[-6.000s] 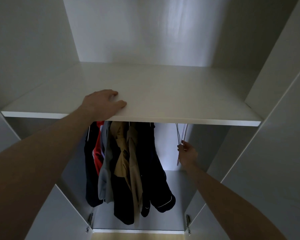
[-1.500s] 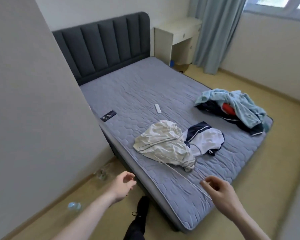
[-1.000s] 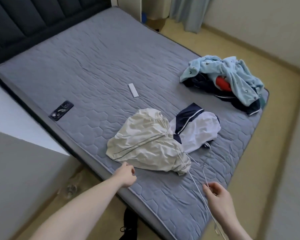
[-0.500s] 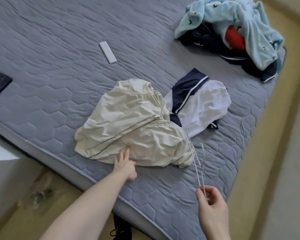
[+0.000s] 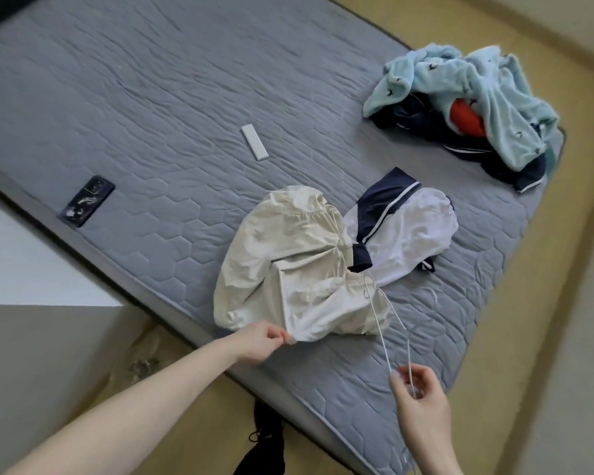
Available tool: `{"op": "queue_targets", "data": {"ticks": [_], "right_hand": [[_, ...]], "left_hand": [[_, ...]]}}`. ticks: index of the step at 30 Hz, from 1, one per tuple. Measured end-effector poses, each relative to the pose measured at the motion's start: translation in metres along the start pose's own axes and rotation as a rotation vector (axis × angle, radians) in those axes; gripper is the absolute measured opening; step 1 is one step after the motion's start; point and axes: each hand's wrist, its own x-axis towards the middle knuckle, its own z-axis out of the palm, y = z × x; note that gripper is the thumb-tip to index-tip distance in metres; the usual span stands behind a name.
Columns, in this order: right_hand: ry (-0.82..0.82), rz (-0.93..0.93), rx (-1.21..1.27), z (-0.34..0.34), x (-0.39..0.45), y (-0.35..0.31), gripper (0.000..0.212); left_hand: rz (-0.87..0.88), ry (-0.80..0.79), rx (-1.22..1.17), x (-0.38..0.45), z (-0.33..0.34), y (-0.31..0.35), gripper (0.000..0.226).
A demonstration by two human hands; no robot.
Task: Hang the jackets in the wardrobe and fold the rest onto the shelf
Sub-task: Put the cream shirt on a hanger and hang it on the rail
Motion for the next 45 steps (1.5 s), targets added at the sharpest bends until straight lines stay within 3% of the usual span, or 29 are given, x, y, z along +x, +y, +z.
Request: {"op": "queue_targets", "data": {"ticks": [3, 6, 11, 12, 15, 20, 22, 24, 25, 26, 28, 31, 33, 35, 39, 43, 45], "right_hand": [[-0.217, -0.076, -0.216, -0.017, -0.035, -0.017, 0.038], [-0.328, -0.216, -0.363, -0.033, -0.067, -0.034, 0.057], [-0.406, -0.361, -0.232, -0.051, -0.118, -0.068, 0.088], [-0.401, -0.383, -0.189, -0.056, -0.126, -0.077, 0.083], [-0.355, -0.460, 0.053, -0.080, -0.142, -0.100, 0.040], [-0.572, -0.555, 0.383, -0.139, -0.148, -0.125, 0.030], [-0.672, -0.537, 0.491, -0.168, -0.151, -0.142, 0.034], [-0.781, -0.544, 0.544, -0.198, -0.156, -0.160, 0.032], [-0.839, -0.554, 0.552, -0.212, -0.160, -0.167, 0.028], [-0.894, -0.564, 0.553, -0.224, -0.162, -0.171, 0.025], [-0.987, -0.560, 0.548, -0.246, -0.168, -0.172, 0.026], [-1.085, -0.532, 0.561, -0.278, -0.179, -0.170, 0.039], [-1.143, -0.500, 0.585, -0.296, -0.189, -0.168, 0.040], [-1.181, -0.451, 0.601, -0.308, -0.196, -0.164, 0.038], [-1.209, -0.444, 0.576, -0.320, -0.210, -0.159, 0.034], [-1.146, -0.450, 0.509, -0.316, -0.210, -0.160, 0.031], [-1.010, -0.483, 0.434, -0.305, -0.200, -0.158, 0.030]], "left_hand": [[0.044, -0.099, -0.278, -0.076, -0.006, 0.028, 0.025], [0.132, -0.191, -0.441, -0.155, -0.002, 0.060, 0.029], [0.367, -0.224, -0.599, -0.266, 0.029, 0.106, 0.033], [0.428, -0.229, -0.633, -0.284, 0.037, 0.116, 0.034], [0.578, -0.194, -0.714, -0.331, 0.062, 0.142, 0.037], [0.689, 0.134, -0.920, -0.370, 0.100, 0.153, 0.036], [0.644, 0.457, -0.886, -0.369, 0.119, 0.142, 0.041], [0.420, 0.804, -0.735, -0.354, 0.150, 0.123, 0.055], [0.275, 0.889, -0.667, -0.344, 0.171, 0.111, 0.064], [0.155, 0.897, -0.622, -0.333, 0.196, 0.101, 0.072], [0.056, 0.758, -0.574, -0.311, 0.247, 0.090, 0.090], [0.083, 0.638, -0.521, -0.287, 0.305, 0.103, 0.113], [0.103, 0.600, -0.666, -0.282, 0.326, 0.126, 0.122], [0.195, 0.589, -0.759, -0.284, 0.336, 0.149, 0.107], [0.285, 0.627, -0.707, -0.308, 0.347, 0.179, 0.038], [0.254, 0.769, -0.718, -0.352, 0.362, 0.174, 0.022], [0.248, 0.902, -0.818, -0.377, 0.366, 0.155, 0.032]]}}
